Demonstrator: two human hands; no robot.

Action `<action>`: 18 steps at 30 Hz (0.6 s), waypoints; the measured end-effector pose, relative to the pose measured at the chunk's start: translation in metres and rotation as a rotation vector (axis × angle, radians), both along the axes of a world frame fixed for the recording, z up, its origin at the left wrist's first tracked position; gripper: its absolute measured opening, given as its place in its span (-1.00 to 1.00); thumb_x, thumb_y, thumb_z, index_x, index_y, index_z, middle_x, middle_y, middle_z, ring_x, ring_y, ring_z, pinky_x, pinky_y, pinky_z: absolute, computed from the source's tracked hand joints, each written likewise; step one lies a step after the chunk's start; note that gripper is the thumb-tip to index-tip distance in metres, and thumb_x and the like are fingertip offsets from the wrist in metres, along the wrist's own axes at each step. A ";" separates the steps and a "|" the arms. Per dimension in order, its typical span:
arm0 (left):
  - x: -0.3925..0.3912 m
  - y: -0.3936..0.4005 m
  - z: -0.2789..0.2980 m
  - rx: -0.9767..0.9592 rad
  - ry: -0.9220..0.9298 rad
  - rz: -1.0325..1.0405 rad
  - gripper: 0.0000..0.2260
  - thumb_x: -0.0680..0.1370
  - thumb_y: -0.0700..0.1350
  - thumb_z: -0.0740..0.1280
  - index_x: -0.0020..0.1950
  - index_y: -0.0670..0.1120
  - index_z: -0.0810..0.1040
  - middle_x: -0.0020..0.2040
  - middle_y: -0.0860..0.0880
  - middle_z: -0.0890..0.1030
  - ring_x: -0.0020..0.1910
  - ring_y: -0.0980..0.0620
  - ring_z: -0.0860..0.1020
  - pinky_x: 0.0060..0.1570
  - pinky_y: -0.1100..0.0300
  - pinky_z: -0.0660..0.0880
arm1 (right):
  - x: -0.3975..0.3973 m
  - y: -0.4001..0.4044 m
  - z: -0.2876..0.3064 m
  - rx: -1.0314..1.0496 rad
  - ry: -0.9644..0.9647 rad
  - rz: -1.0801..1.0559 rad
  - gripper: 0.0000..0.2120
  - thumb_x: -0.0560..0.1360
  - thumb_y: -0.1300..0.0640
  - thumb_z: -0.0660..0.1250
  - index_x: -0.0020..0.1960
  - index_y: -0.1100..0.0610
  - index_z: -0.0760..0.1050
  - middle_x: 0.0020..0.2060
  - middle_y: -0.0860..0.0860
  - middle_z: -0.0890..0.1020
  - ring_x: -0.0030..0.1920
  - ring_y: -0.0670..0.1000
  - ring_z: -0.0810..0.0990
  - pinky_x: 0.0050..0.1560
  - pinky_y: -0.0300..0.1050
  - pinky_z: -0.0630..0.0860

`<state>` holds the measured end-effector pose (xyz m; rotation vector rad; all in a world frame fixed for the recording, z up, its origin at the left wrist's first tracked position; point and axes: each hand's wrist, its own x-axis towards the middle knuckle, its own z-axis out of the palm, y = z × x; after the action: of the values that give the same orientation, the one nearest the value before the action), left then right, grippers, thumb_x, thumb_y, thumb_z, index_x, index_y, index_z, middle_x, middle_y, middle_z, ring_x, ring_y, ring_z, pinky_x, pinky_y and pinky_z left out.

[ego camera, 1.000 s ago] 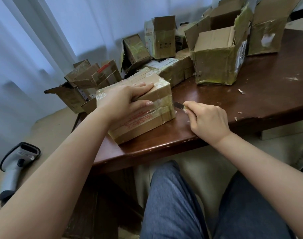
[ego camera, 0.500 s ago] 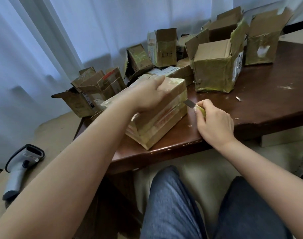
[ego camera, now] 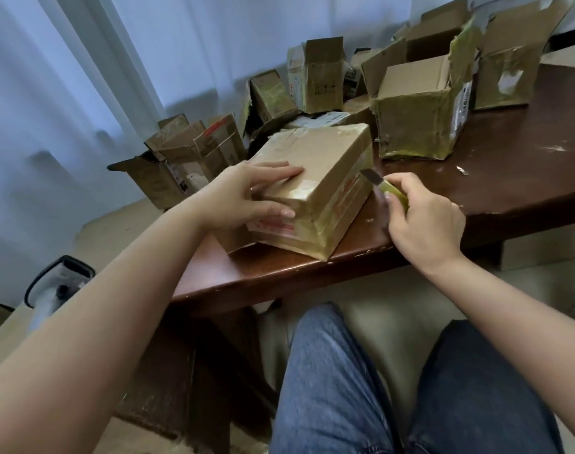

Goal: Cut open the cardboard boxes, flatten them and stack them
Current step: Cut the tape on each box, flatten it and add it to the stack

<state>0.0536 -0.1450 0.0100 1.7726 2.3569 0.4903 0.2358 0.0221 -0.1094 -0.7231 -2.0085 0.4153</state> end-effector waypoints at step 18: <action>0.063 0.065 -0.029 0.213 0.355 0.072 -0.45 0.55 0.28 0.20 0.48 0.09 0.35 0.47 0.10 0.36 0.42 0.01 0.34 0.27 0.07 0.33 | 0.053 -0.024 -0.021 -0.015 0.064 -0.006 -0.87 0.58 0.12 0.23 0.09 0.14 0.44 -0.31 -0.09 0.51 -0.37 -0.04 0.44 -0.38 -0.19 0.25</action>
<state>0.1167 -0.0796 -0.0185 2.0177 2.7019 0.4871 0.2885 -0.0017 -0.1306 -0.7164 -1.9448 0.4457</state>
